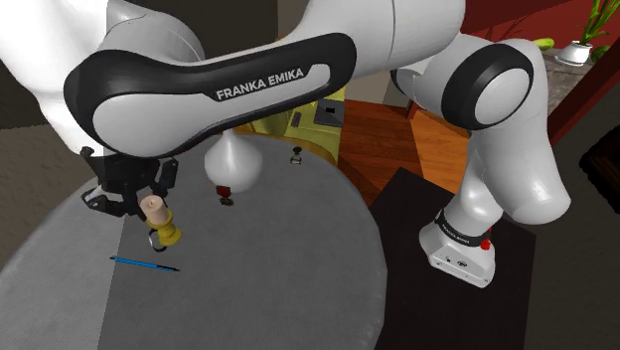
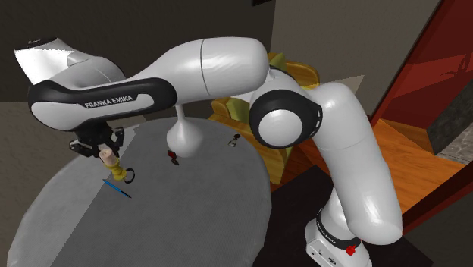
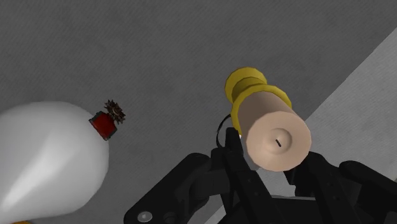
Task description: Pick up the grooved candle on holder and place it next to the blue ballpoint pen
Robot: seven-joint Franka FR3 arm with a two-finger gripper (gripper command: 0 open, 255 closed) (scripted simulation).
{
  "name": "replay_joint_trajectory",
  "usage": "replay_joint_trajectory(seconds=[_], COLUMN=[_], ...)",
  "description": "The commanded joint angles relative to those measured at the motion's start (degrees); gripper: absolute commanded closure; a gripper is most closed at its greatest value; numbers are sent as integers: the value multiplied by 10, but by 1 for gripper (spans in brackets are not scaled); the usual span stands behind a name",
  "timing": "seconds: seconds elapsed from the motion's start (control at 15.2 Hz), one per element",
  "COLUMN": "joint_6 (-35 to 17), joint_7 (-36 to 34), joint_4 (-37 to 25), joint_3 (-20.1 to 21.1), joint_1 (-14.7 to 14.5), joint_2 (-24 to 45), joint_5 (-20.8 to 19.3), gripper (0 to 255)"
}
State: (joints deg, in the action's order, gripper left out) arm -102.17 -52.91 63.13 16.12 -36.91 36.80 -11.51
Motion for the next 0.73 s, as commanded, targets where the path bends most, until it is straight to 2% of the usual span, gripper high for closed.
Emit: replay_joint_trajectory(seconds=[0.0, 0.66], joint_6=[-16, -89], joint_7=[-1, -8], joint_4=[17, 84], joint_3=[0, -3], joint_1=[2, 8], joint_2=[-1, 5], joint_5=[0, -4], gripper=[255, 255])
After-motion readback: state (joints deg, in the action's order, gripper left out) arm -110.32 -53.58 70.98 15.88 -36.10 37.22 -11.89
